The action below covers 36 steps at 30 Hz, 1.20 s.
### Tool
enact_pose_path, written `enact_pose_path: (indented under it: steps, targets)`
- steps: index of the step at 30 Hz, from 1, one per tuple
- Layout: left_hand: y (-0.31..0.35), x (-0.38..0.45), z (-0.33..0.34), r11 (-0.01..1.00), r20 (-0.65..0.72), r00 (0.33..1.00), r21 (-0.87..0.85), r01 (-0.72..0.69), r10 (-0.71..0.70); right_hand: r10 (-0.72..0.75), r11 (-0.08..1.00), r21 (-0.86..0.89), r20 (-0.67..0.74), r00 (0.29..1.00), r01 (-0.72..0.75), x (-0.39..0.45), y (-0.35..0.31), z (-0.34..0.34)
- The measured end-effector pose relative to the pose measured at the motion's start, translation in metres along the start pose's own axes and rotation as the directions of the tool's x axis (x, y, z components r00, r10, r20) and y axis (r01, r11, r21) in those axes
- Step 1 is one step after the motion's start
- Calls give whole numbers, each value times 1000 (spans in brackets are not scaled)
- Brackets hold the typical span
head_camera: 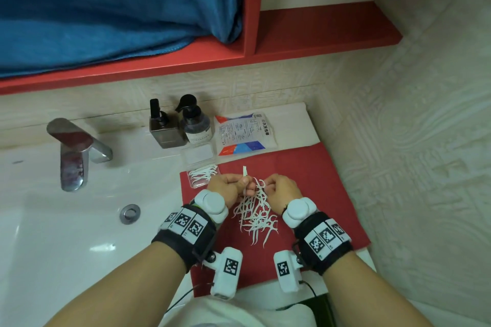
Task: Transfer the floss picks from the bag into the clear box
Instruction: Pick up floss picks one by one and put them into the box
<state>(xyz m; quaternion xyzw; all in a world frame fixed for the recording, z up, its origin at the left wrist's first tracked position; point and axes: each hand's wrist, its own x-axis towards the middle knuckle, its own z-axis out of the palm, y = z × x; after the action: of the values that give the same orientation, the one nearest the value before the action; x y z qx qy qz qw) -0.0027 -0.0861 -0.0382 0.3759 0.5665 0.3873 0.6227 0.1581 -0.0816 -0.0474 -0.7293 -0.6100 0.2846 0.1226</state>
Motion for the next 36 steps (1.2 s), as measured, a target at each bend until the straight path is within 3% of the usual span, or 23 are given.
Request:
enact_pose_path:
  steps: [7,10,17,26,31,36]
  targets:
    - [-12,6,-3,999,-48,998,-28,41,-42,-54,988,135,-135,989,73,0,-8,-2]
    - [-15,10,-5,996,-58,996,-73,58,-62,-96,970,214,-110,989,118,2,-17,-3]
    - [-19,19,-9,997,22,997,5,79,-79,-150,943,280,-115,982,177,6,-30,6]
    - [-23,21,-7,997,85,994,12,75,-76,-79,950,291,-121,990,112,7,-31,8]
    - [-29,24,-8,997,79,994,-12,81,-80,-126,961,234,-106,986,148,10,-28,14]
    - [-35,26,-12,996,93,994,-52,69,-64,-121,921,370,-32,992,124,15,-21,18]
